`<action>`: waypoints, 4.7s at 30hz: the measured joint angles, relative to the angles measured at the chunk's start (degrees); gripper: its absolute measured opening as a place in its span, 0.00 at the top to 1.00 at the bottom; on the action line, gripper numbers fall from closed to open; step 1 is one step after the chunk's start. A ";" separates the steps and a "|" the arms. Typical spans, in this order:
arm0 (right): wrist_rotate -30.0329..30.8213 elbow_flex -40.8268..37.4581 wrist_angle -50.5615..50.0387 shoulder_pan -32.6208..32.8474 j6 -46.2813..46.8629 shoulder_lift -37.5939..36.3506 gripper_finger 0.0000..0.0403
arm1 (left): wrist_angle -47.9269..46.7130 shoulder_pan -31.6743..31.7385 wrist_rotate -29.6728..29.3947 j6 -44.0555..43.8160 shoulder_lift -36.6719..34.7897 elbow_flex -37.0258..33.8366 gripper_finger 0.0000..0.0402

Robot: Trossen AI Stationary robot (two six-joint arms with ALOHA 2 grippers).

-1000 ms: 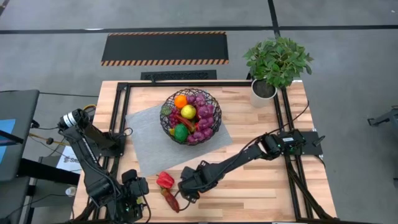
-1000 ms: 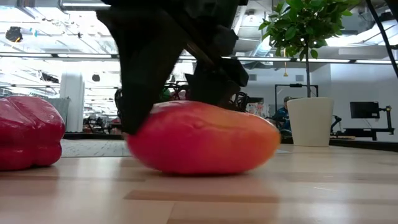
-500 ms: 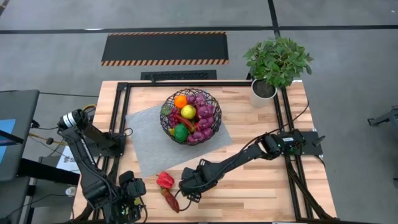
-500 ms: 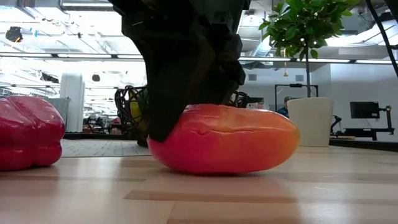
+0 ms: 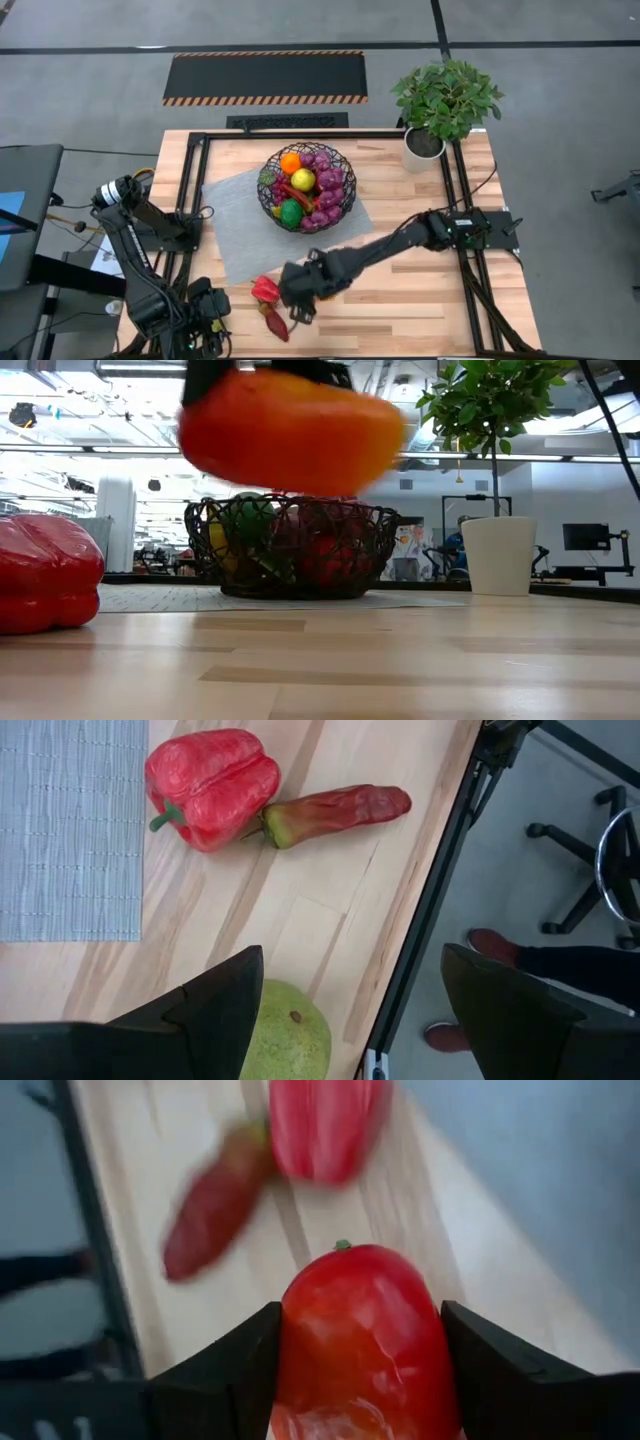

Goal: Build produce basket
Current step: Put the red mango into the wired basket, then put the red bell pepper into the wired basket

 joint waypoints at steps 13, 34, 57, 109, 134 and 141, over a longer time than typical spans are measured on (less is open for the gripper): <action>5.43 -1.45 4.84 -19.68 -2.67 -12.78 0.39 | -1.35 -0.16 -0.72 -2.72 0.04 -0.01 0.28; 4.87 -1.58 -4.20 -29.91 7.03 -8.78 0.15 | -2.67 -0.15 -1.47 -4.05 0.04 -0.01 0.28; 4.19 -0.57 6.29 -7.53 0.10 -5.78 0.13 | -6.39 -6.79 -2.96 -13.86 0.03 -0.01 0.28; -5.54 -0.78 22.25 -6.75 0.09 6.15 0.79 | -7.86 -8.07 -5.92 -16.49 0.52 -0.04 0.28; 14.64 -0.58 -1.52 -29.53 -6.54 -14.53 0.78 | -8.15 -8.05 -9.09 -16.70 0.55 -0.04 0.28; 13.37 -0.42 -5.30 -31.48 -3.76 -10.89 0.66 | -8.59 -8.07 -8.97 -16.90 0.57 -0.04 0.28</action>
